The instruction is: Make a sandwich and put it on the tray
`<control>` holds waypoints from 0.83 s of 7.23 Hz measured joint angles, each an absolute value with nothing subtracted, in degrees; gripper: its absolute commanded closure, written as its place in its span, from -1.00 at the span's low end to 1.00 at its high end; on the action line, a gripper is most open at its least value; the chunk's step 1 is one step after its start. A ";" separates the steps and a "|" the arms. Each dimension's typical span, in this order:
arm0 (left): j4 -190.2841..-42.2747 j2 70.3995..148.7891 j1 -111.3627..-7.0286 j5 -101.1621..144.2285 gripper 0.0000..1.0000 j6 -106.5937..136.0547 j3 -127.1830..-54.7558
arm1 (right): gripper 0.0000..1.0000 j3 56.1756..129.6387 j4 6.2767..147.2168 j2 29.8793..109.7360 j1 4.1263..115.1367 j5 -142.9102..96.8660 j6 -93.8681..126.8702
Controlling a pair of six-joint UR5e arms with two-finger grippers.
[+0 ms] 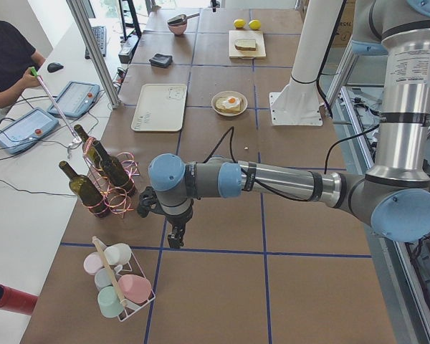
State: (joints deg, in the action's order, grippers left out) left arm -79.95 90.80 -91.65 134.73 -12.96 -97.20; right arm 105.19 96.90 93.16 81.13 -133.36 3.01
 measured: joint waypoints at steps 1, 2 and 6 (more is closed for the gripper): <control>-79.96 90.80 -91.62 135.10 -1.00 -12.58 -97.34 | -1.00 105.15 96.82 93.46 81.09 -133.56 3.05; -80.14 90.79 -91.60 135.88 -1.00 -12.10 -97.48 | -1.00 105.09 96.76 93.74 81.07 -134.26 3.05; -80.82 90.64 -91.58 136.91 -1.00 -11.85 -98.00 | -1.00 105.82 96.57 94.35 78.75 -137.15 2.99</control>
